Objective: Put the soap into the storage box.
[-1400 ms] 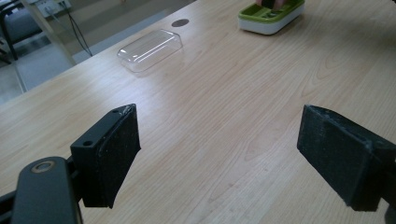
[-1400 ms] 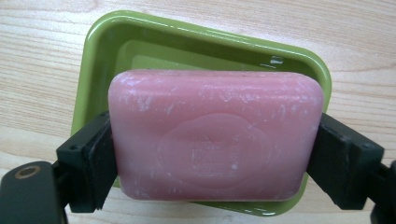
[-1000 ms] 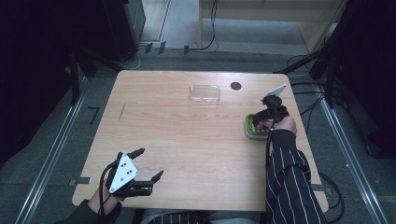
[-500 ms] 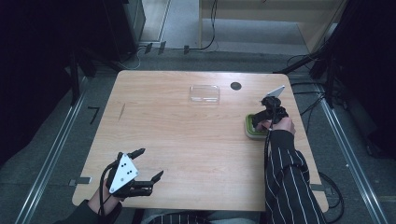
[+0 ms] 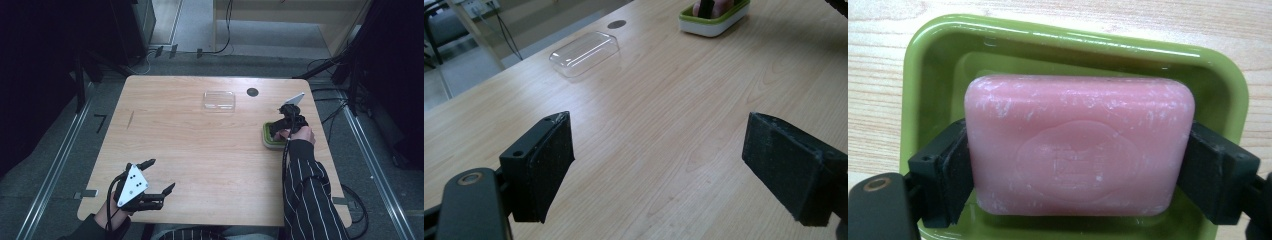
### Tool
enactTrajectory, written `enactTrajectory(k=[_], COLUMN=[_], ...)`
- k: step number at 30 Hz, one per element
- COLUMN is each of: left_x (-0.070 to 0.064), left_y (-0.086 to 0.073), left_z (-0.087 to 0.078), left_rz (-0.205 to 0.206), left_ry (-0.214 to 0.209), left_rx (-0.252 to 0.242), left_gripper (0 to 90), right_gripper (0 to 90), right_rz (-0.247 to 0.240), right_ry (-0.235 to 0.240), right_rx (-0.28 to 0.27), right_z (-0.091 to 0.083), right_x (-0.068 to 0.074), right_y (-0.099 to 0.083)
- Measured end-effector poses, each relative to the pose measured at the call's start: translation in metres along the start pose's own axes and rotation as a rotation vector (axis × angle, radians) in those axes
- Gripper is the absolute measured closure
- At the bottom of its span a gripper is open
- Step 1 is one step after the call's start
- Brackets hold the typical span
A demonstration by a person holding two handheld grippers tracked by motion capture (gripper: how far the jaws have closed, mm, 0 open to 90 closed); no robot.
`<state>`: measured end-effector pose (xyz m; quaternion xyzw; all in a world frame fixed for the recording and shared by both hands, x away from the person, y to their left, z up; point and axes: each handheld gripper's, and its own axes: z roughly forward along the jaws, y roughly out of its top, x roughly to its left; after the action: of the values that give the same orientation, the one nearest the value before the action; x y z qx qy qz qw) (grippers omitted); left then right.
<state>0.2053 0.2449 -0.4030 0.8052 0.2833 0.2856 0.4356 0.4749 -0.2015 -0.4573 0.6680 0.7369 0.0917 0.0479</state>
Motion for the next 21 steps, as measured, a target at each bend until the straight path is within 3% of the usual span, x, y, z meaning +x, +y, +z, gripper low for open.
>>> enactTrajectory(k=[14,21], left_x=[0.0,0.0], left_y=[0.0,0.0], left_z=[0.0,0.0], left_rz=[-0.001,0.001], left_ry=[0.001,0.0], left_rx=[-0.004,-0.002], left_gripper=[14.0,14.0], right_gripper=[12.9,8.8], right_rz=[-0.006,-0.036], right_ry=[-0.004,-0.026], right_rx=[0.005,-0.035], right_z=[0.001,-0.009], right_x=[-0.001,0.003], right_y=[-0.001,-0.002])
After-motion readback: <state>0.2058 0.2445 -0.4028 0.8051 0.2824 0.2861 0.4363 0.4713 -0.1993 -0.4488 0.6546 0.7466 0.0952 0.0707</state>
